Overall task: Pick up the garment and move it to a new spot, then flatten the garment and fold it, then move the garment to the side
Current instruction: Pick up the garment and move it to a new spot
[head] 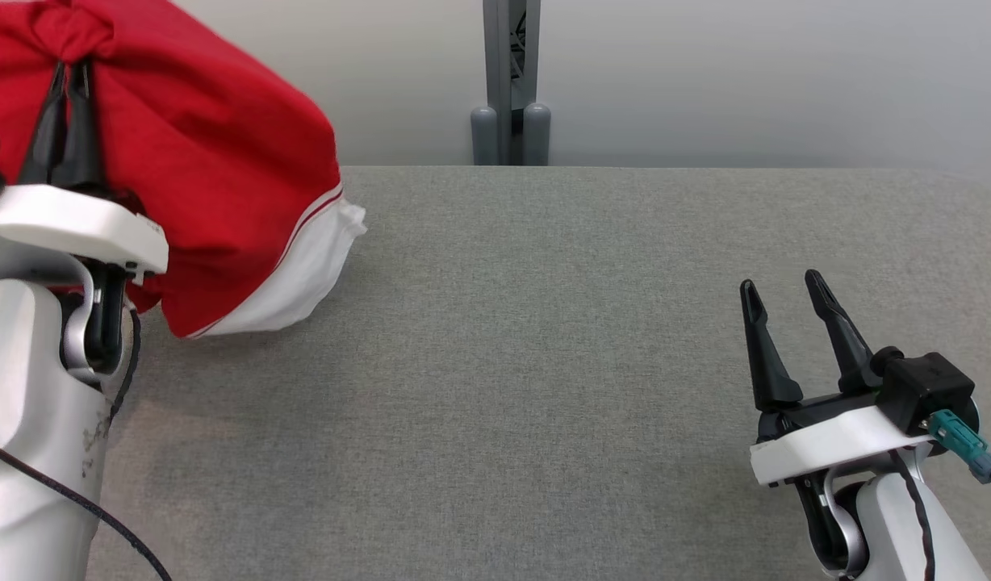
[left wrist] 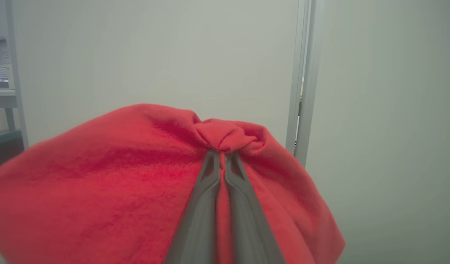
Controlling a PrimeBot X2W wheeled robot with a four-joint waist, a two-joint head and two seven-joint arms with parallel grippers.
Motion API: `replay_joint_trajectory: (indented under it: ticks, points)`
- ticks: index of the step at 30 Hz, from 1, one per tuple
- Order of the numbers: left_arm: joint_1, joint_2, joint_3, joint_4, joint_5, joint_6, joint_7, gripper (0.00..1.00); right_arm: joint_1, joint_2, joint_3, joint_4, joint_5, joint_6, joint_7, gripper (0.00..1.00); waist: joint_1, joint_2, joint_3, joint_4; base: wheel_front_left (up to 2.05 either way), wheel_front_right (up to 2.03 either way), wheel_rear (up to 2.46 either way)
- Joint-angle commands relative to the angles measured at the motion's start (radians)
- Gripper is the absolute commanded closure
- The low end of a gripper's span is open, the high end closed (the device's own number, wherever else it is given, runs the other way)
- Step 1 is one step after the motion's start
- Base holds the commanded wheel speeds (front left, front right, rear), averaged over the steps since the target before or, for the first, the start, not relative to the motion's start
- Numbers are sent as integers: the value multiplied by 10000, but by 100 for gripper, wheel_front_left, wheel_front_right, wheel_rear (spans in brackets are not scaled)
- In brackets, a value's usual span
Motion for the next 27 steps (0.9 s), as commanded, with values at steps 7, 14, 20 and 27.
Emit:
replay_joint_trajectory:
  ticks: [7,14,20,27]
  points:
    - [806,302,-395,1192,171,176,1242,100,79,-33,89,-34,35,6,-23,0,0,0,104,396,0,0,0]
    - [1348,94,-556,2912,1,260,1712,100,-93,-35,255,-29,-75,6,-23,0,0,0,498,532,0,0,0]
    - [1217,-271,-686,4036,-183,63,1539,100,-240,-64,337,-78,-124,6,-23,0,0,0,882,540,0,0,0]
    - [820,-487,-891,5046,-45,144,1410,0,-363,-134,324,-119,-137,6,-23,0,0,0,1144,565,0,0,0]
